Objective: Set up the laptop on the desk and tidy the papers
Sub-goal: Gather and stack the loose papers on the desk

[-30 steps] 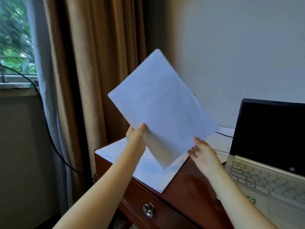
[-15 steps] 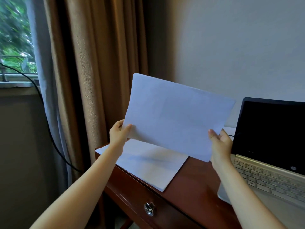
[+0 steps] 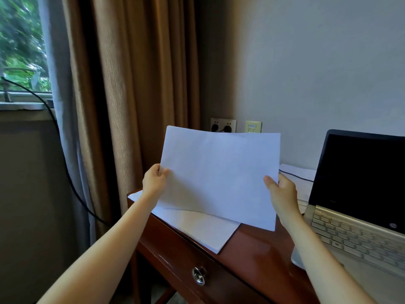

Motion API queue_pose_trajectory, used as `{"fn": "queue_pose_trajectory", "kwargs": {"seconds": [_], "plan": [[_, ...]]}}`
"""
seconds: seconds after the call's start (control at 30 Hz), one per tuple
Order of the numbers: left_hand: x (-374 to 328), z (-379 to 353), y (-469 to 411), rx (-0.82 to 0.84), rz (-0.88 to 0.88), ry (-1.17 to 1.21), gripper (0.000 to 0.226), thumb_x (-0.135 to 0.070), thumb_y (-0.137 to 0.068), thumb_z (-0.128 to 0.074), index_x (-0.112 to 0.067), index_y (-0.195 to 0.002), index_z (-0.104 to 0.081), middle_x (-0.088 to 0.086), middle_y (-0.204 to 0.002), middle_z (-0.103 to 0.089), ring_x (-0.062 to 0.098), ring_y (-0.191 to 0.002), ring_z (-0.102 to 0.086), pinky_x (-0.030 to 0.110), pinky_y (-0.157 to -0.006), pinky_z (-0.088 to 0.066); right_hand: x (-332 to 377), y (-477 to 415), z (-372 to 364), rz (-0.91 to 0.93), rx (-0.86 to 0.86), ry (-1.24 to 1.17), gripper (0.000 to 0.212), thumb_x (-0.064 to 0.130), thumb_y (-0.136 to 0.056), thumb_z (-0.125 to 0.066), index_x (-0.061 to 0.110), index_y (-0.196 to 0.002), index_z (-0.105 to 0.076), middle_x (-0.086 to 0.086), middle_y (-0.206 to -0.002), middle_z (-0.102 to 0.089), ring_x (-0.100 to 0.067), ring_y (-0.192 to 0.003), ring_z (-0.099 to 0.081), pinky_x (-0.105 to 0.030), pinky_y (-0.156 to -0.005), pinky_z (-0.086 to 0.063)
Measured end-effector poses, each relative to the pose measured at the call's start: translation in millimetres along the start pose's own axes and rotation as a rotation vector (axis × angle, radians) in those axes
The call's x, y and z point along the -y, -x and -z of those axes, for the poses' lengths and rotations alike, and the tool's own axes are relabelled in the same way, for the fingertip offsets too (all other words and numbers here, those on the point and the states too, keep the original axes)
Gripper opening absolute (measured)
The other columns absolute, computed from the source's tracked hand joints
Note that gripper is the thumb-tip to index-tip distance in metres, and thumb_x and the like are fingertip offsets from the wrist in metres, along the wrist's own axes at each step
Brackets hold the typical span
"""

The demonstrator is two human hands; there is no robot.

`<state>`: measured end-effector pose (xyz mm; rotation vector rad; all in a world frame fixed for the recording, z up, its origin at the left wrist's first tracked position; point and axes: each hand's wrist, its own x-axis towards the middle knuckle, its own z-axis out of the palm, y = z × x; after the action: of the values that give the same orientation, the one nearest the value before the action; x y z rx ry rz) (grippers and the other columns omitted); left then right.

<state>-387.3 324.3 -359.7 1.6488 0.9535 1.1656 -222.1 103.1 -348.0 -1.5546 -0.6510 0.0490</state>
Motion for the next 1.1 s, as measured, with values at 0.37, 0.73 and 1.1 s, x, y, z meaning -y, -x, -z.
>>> {"fn": "queue_pose_trajectory", "kwargs": {"seconds": [0.37, 0.73, 1.1], "plan": [[-7, -7, 11, -0.003, -0.123, -0.75, 0.052, -0.006, -0.092, -0.045, -0.022, -0.14, -0.036, 0.015, -0.149, -0.027, 0.032, -0.142, -0.013, 0.047, -0.114, -0.012, -4, 35, -51, -0.539, -0.001, -0.523, 0.019, -0.011, -0.093, -0.039, -0.001, -0.101, -0.054, -0.014, -0.087, -0.055, -0.02, -0.061, -0.047, -0.019, -0.044, -0.044], [11, -33, 35, 0.299, -0.105, -0.829, 0.039, -0.019, -0.1, -0.037, -0.028, -0.138, -0.037, 0.009, -0.148, -0.031, 0.03, -0.138, -0.021, 0.046, -0.112, -0.019, -11, 47, -60, -0.622, 0.167, -0.507, 0.032, -0.017, -0.092, -0.027, 0.004, -0.109, -0.044, -0.01, -0.076, -0.052, -0.021, -0.064, -0.05, -0.025, -0.045, -0.045], [26, -40, 47, 0.347, -0.156, -0.915, 0.039, -0.021, -0.101, -0.027, -0.025, -0.139, -0.038, 0.007, -0.146, -0.035, 0.028, -0.136, -0.027, 0.043, -0.111, -0.02, -26, 39, -56, -0.219, 0.136, 0.276, 0.056, -0.004, -0.071, -0.059, 0.004, -0.124, -0.04, -0.014, -0.12, -0.054, -0.023, -0.102, -0.057, -0.024, -0.075, -0.052]]}}
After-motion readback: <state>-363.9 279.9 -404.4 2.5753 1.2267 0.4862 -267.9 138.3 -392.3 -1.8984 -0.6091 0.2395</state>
